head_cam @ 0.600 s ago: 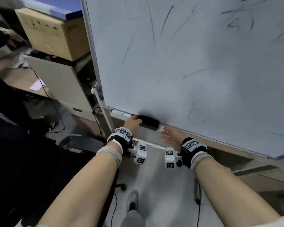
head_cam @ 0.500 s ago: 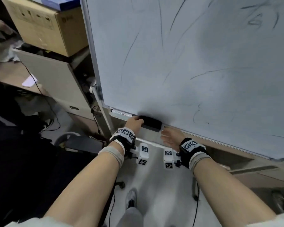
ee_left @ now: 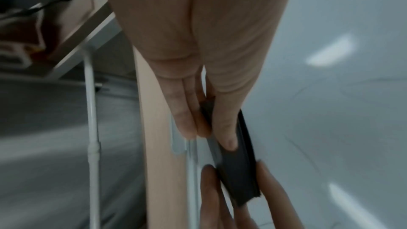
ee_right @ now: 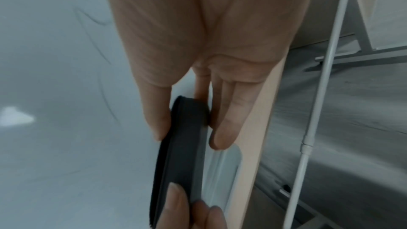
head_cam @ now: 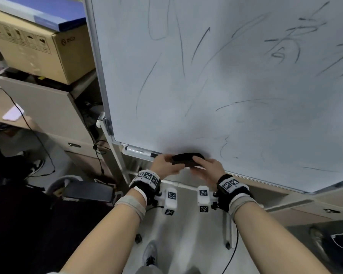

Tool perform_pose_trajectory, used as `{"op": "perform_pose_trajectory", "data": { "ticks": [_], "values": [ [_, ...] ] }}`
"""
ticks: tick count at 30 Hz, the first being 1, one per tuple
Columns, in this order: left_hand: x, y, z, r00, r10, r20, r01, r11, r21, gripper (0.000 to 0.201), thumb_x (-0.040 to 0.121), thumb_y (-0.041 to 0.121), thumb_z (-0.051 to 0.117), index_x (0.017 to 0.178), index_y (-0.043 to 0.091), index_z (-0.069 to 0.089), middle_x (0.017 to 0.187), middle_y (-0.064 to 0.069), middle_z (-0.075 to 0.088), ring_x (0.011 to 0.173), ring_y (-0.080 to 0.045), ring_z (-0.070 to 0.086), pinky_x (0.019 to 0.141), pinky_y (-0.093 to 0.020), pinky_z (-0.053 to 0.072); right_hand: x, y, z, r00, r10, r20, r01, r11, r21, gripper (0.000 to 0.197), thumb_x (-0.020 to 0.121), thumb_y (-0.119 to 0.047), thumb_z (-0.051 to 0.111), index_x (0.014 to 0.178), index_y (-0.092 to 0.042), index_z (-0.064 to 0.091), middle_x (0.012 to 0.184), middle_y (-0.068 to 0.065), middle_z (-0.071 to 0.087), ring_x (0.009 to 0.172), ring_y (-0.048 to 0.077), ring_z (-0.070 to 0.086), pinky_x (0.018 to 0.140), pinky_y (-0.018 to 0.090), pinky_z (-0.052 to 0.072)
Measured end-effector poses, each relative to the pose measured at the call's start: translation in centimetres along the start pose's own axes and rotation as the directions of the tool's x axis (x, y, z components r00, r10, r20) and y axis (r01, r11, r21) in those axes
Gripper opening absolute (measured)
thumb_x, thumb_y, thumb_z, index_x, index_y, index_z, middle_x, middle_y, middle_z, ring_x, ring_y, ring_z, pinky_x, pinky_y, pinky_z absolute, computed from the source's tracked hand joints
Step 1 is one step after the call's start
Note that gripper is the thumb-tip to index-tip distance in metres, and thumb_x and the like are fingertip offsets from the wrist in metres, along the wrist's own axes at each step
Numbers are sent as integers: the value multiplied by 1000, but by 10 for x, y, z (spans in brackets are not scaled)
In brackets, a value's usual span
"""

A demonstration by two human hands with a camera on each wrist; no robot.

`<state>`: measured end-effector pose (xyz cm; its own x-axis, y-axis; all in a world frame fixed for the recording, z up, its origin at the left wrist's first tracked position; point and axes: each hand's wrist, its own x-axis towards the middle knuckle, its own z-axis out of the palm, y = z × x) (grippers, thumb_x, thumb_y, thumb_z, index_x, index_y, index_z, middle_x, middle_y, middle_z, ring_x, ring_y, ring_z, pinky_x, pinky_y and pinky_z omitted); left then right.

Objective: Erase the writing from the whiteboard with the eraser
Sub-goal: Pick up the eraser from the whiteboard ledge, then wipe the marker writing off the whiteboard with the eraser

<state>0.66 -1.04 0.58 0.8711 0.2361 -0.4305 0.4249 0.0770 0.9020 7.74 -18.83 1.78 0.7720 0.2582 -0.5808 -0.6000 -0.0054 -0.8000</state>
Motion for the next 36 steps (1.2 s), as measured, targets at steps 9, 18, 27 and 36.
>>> {"op": "perform_pose_trajectory", "data": {
  "ticks": [9,18,27,36],
  "values": [
    [-41,20,46,997,-21,69,44,930,-365,29,90,15,71,118,14,66,110,-2,71,100,-14,68,84,-25,51,-47,-55,-13,860,-458,225,507,821,-264,48,75,-4,88,118,-7,67,111,2,74,104,9,70,87,20,55],
    [-74,109,-48,783,88,-616,-345,885,-312,21,97,17,54,116,12,61,108,-7,64,91,-21,61,71,-25,46,-81,-132,76,674,-624,396,731,642,-231,50,81,-4,82,123,-26,64,108,-14,70,101,-2,66,92,17,52],
    [-39,230,-165,629,302,-716,-539,833,-122,69,78,52,60,141,25,47,143,-1,47,130,-19,50,111,-41,41,-97,-220,205,308,-884,353,924,188,-334,61,75,-19,85,133,-26,66,121,-1,62,114,15,55,100,28,49],
    [-15,298,-188,706,460,-538,-571,819,-50,61,95,66,39,60,16,41,60,2,47,56,-12,40,58,-27,33,-100,-284,246,-215,-940,265,577,-341,-742,57,77,-33,80,132,-28,65,117,-1,62,106,28,49,90,42,44]
  ]
}}
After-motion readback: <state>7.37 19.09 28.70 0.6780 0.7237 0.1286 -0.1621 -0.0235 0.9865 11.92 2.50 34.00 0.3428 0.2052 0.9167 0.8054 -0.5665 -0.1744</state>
